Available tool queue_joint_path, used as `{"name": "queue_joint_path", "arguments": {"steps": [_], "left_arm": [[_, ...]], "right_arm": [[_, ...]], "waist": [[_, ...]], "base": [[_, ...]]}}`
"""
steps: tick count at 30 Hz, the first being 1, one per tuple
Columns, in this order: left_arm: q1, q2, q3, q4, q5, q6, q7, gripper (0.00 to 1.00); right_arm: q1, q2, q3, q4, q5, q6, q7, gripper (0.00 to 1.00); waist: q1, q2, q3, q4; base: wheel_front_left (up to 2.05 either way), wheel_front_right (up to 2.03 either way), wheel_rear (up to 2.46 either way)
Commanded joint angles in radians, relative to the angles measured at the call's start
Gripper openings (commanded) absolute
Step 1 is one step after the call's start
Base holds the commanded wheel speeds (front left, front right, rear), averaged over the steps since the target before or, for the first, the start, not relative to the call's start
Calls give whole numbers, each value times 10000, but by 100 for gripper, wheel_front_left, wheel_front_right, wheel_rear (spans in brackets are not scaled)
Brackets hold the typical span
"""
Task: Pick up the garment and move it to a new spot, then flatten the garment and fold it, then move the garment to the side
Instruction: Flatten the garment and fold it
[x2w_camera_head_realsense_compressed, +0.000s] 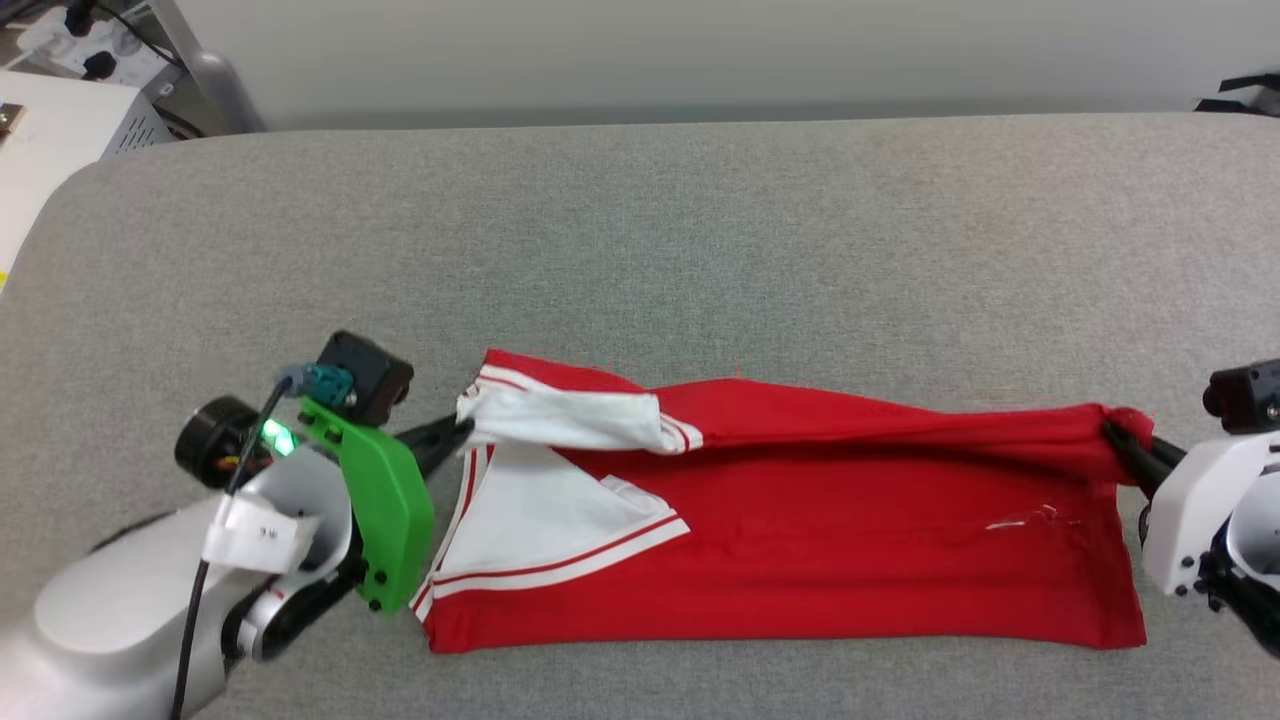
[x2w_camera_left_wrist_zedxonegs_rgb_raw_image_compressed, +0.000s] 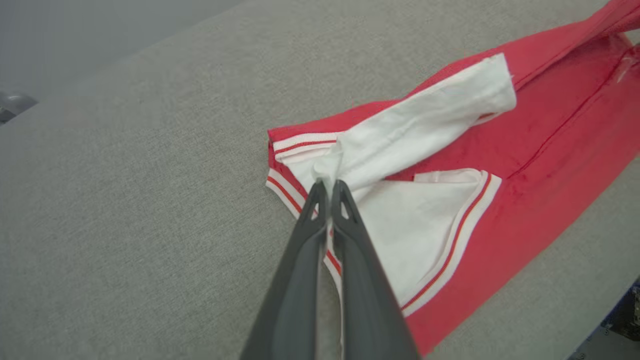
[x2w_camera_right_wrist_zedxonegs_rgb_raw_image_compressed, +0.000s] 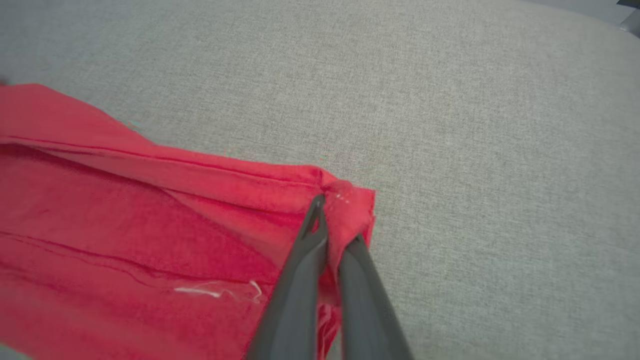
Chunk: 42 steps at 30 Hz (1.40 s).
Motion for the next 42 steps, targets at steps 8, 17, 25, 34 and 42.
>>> {"name": "queue_joint_path", "arguments": {"steps": [8, 17, 25, 34, 42], "left_arm": [[1514, 303, -53, -372, -335, 520, -147, 0], [2360, -182, -68, 251, -491, 540, -328, 0], [2623, -436, 519, 530, -137, 1152, -2163, 100], [3171, -611, 1727, 401, 591, 2570, -3578, 100], [4351, -1303, 4213, -340, 2730, 3377, -3620, 100]], "right_arm": [[1173, 94, -266, -220, 177, -7, 48, 0], [1727, 434, -326, -45, 167, -7, 130, 31], [2002, 319, -918, -1039, 271, -7, -313, 100], [2413, -312, -2437, -2828, 337, -7, 404, 100], [2671, -1027, -2946, -3111, 985, -7, 2703, 100]], "waist": [[1, 0, -191, 21], [1, 0, 5, 38], [1, 0, -326, 102], [1, 0, -540, 224], [1, 0, -394, 414]], "base": [[0, 0, 0], [0, 0, 0], [0, 0, 0], [0, 0, 0], [0, 0, 0]]}}
